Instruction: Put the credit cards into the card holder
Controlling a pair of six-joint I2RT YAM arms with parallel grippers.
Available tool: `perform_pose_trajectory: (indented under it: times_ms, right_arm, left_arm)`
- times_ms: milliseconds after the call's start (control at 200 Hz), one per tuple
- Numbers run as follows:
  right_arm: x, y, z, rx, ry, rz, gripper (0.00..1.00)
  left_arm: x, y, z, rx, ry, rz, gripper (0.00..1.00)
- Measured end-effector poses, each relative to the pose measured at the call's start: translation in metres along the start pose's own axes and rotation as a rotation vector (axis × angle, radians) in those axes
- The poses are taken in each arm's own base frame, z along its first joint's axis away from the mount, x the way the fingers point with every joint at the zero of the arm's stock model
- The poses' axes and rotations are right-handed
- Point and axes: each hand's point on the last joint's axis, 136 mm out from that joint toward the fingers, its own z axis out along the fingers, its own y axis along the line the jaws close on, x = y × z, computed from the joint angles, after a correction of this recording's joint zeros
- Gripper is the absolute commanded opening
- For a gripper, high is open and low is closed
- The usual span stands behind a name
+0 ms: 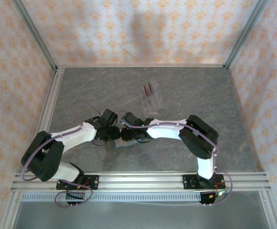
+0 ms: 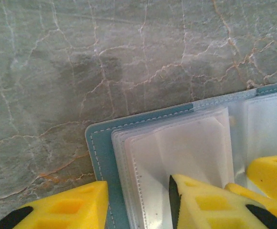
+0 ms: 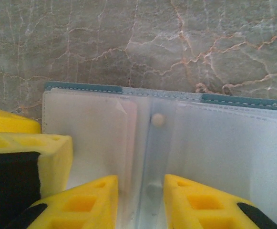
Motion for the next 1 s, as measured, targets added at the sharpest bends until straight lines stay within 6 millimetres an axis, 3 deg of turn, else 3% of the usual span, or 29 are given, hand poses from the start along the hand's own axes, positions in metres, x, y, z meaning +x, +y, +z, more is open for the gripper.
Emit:
perform_pose_trajectory:
  times_ms: [295,430,555,696,901,996]
  right_arm:
    - [0.000,0.002,-0.002,-0.010,0.003,-0.006,0.37]
    - [-0.013,-0.002,-0.015,-0.012,-0.026,0.014,0.38]
    - [-0.043,-0.016,-0.042,-0.005,-0.102,0.047,0.42]
    - [-0.089,-0.037,-0.080,0.037,-0.212,0.082,0.43]
    - [-0.163,-0.087,-0.137,0.164,-0.378,0.138,0.36]
    - [-0.192,-0.107,-0.154,0.238,-0.421,0.145,0.35]
  left_arm:
    - [0.000,0.000,0.001,-0.003,0.003,0.000,0.27]
    - [0.001,0.000,0.002,-0.005,0.006,0.002,0.25]
    - [0.000,-0.004,0.003,-0.001,0.007,0.010,0.25]
    - [0.000,-0.005,0.004,-0.001,0.010,0.012,0.24]
    - [-0.004,-0.010,0.006,0.008,0.006,0.015,0.23]
    - [-0.004,-0.013,0.007,0.012,0.005,0.023,0.23]
